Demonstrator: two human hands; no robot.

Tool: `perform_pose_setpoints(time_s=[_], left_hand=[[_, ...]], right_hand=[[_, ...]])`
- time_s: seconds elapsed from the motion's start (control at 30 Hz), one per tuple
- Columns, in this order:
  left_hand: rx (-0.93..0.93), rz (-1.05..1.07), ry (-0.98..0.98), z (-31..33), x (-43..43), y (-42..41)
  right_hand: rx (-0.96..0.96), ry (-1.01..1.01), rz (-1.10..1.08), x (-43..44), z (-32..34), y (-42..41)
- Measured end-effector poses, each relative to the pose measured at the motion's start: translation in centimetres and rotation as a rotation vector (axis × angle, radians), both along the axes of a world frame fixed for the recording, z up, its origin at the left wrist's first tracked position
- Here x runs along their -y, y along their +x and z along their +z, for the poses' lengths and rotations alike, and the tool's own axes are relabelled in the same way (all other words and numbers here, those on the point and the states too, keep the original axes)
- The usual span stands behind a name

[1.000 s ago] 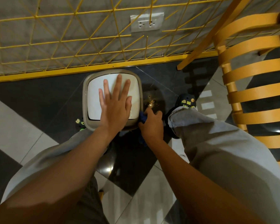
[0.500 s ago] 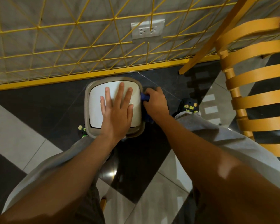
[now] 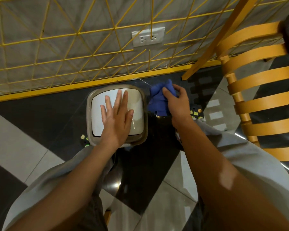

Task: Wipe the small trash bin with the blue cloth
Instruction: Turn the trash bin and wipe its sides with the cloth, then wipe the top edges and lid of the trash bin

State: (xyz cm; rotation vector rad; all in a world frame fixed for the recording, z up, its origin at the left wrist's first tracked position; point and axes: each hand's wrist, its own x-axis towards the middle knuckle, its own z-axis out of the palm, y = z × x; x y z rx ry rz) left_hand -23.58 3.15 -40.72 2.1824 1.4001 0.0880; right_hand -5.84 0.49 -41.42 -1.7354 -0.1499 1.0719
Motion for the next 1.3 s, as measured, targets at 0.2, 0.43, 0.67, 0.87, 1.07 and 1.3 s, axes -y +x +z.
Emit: perform_pose_setpoints(time_s=[0.2,0.43,0.67,0.87,1.07,1.3], left_hand=[[0.391,0.265,-0.025,2.7,1.7,1.8],[0.37,0.254,-0.171,4.0,4.8,6.0],[0.206,0.166,-0.177,3.4,2.4,5.9],[0.33,0.103,-0.084,5.7,-2.9,3.9],[0.013,-0.37,0.118,5.4,-7.2,5.9],[-0.395,-0.762,0.278,2.3,-6.6,7.1]], right_hand=[[-0.391,0.019,-0.241,2.8,0.3,0.3],[-0.367,-0.083,-0.036,3.3,1.8,-2.3],[-0.64,0.177,-0.011,3.5,2.5,-2.1],[-0.416,0.045,0.081,3.9,1.2,-4.7],[0.125,-0.141,0.599,5.0,-1.0,-10.3],[0.176,-0.087,0.476,4.8,-1.7,-12.0]])
